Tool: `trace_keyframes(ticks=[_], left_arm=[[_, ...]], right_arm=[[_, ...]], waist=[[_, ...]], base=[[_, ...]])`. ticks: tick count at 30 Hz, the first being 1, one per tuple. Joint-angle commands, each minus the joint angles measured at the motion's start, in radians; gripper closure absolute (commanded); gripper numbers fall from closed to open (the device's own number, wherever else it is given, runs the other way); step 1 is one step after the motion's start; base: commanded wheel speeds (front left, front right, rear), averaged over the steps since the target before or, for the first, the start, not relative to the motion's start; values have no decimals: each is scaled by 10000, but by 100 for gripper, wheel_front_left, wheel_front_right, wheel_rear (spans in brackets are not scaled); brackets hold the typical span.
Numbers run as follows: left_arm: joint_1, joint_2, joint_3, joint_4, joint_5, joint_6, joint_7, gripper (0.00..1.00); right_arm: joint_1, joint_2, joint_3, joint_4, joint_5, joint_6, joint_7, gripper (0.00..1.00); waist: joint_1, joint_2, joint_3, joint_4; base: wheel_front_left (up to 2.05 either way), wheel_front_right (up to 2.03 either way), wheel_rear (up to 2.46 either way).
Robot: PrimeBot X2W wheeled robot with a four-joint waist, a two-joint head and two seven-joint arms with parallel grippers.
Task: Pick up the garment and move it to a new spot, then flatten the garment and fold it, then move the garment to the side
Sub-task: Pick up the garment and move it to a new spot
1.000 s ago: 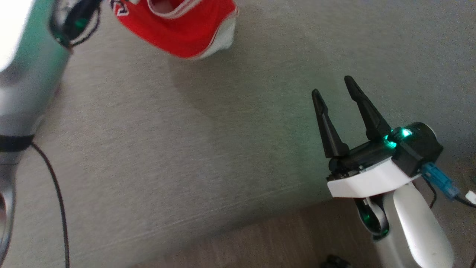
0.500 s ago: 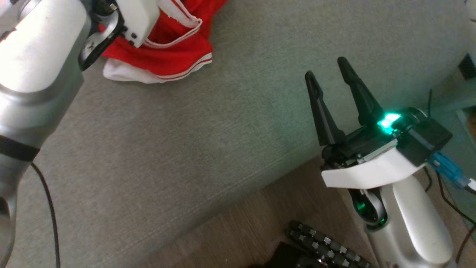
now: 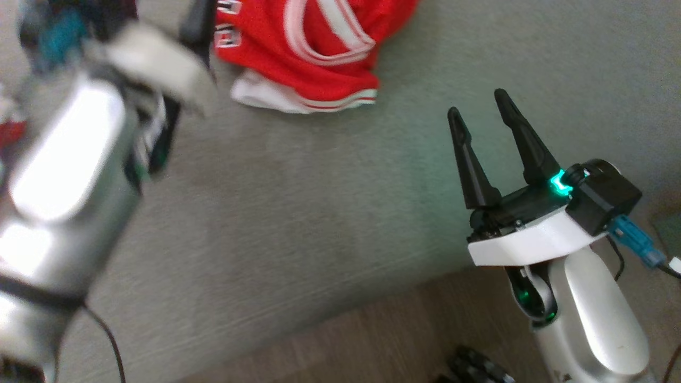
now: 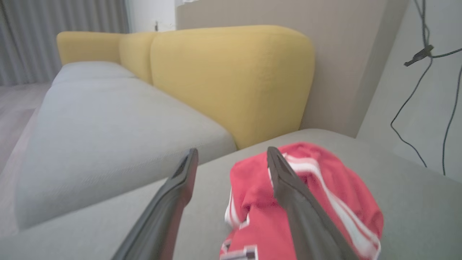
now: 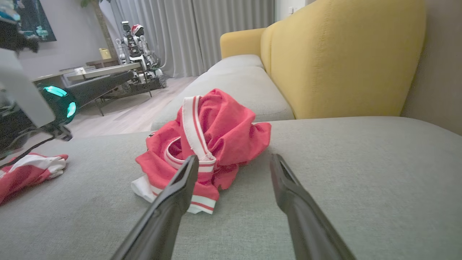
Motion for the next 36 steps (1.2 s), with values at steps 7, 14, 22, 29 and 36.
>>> trace_keyframes(ticks=[7,14,22,29,36], left_arm=[[4392,-192,2539,-3193,990,1654,-118,0],[7540,-1546,4103,-4776,3053,1634,-120,0],[9306,-2805,4754,-4987,4448,624,-121,0],[10187,-3399,5122,-4538,5143,-136,-121,0],[10507,-3592,5212,-4314,5413,-315,-121,0]], right_arm=[[792,62,-481,432,-543,0,-92,0],[1317,62,-721,669,-1028,0,-92,0],[2013,62,-865,699,-1361,0,-92,0],[2761,62,-938,751,-1462,0,-92,0],[2960,62,-950,727,-1430,0,-92,0]], waist=[[0,-1,-2126,2523],[0,-1,-2765,3279],[0,-1,-3436,3341],[0,-1,-3942,3273],[0,-1,-4197,3103]], base=[[0,0,0],[0,0,0],[0,0,0],[0,0,0],[0,0,0]])
